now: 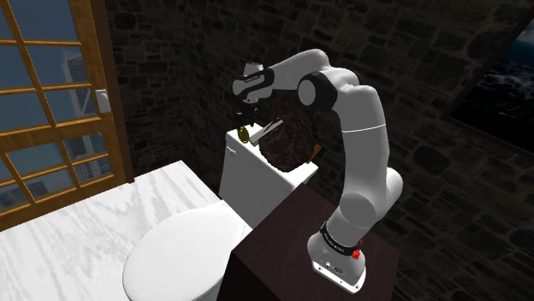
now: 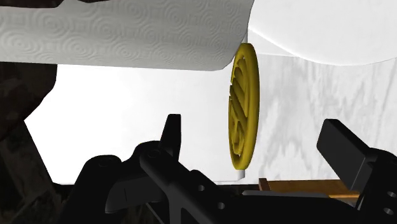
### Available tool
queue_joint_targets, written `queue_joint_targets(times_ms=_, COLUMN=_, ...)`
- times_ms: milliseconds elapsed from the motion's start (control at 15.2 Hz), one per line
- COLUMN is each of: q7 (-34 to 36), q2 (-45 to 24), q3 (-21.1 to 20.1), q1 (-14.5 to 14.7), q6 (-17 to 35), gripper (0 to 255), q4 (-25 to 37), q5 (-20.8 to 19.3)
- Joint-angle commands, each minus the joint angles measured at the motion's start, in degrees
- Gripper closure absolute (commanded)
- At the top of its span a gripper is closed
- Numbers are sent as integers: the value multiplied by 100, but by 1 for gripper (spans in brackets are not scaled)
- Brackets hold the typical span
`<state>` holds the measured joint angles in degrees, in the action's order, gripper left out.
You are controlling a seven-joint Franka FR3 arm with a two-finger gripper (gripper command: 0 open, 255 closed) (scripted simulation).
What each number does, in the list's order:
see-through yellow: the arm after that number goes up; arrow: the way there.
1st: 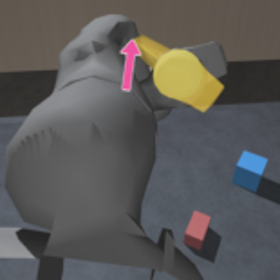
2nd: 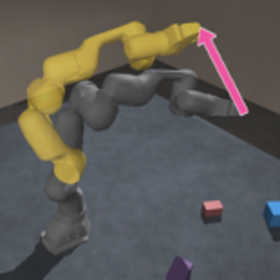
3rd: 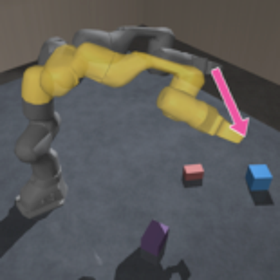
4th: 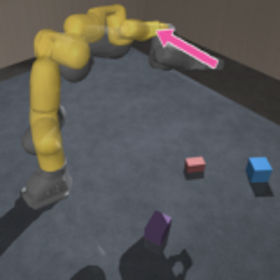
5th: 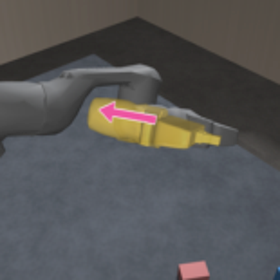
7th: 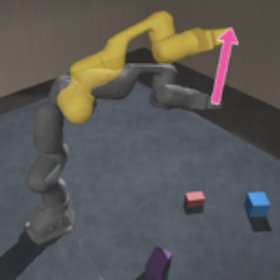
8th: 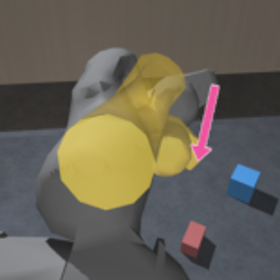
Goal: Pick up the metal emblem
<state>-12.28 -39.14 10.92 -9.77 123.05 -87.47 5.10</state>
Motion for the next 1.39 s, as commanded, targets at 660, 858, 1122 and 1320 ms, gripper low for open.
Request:
queue_joint_targets(times_ms=660, q7=-19, q2=-337, q3=-35, q1=-41, q6=299, gripper=255, q4=36, q5=47)
queue_joint_targets(times_ms=858, q7=-18, q2=-336, q3=-35, q1=-40, q6=299, gripper=255, q4=36, q5=47)
queue_joint_targets(times_ms=1122, q7=-7, q2=-287, q3=-30, q1=-29, q6=244, gripper=255, q4=41, q5=39)
queue_joint_targets(times_ms=1320, q7=-2, q2=-149, q3=-13, q1=-17, q6=94, gripper=255, q4=53, q5=18)
